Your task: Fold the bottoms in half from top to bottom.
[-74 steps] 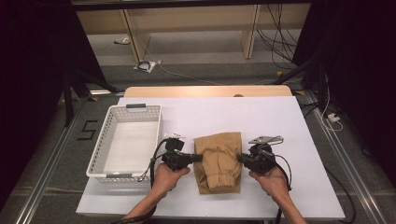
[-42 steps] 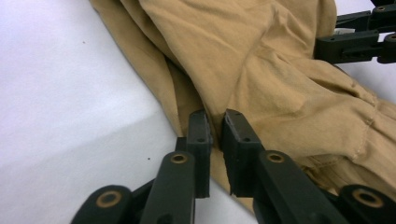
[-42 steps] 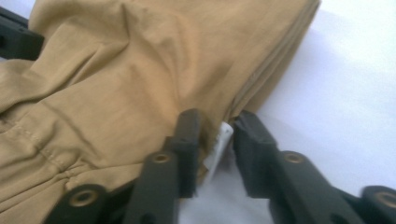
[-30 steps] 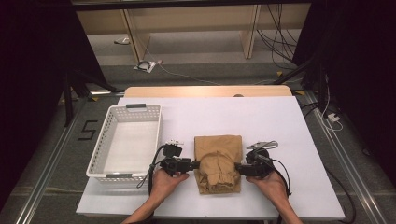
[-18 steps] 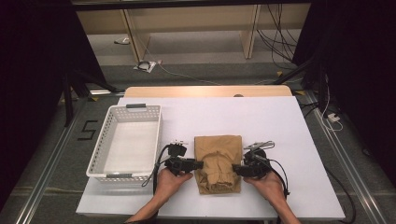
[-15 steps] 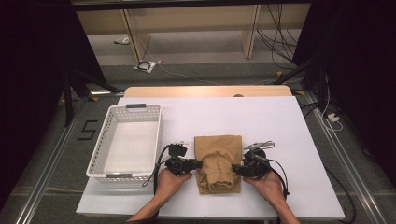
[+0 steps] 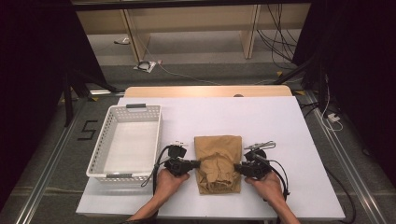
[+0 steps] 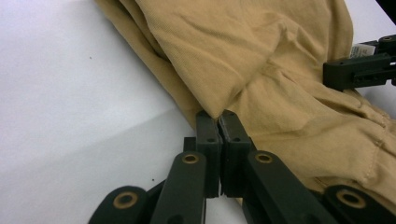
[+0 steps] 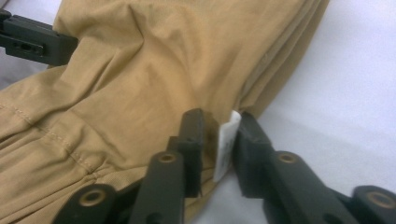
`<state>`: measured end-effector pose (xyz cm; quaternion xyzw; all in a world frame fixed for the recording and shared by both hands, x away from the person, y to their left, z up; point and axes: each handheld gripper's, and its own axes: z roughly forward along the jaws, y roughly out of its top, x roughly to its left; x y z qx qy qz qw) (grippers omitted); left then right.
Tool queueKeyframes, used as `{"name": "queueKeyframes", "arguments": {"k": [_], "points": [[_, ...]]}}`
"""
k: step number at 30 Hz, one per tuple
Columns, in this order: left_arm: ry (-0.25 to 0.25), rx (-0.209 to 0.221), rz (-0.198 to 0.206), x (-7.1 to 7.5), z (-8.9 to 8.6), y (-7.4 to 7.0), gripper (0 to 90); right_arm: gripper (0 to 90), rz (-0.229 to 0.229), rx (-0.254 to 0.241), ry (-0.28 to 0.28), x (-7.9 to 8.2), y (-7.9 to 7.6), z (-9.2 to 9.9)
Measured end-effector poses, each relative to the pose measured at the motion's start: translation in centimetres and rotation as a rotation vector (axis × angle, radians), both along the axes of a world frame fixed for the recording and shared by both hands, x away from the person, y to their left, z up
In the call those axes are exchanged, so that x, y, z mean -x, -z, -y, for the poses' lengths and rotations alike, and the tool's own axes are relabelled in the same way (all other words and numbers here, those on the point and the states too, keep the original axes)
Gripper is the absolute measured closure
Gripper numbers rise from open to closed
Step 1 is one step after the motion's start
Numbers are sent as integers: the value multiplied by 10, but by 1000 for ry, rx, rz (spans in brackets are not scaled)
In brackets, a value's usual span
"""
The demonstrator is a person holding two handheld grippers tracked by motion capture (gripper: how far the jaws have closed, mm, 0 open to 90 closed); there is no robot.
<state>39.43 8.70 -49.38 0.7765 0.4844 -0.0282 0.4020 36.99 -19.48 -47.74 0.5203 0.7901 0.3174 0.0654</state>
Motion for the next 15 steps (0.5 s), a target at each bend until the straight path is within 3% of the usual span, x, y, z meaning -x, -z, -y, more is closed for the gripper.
{"name": "queueKeyframes", "arguments": {"k": [6,15], "points": [[24,4,-9,4,-2,0,882,849,-10,-16,-1,8,-2,2],[76,10,-40,19,-5,-1,880,840,-44,-38,-36,34,-4,4]]}}
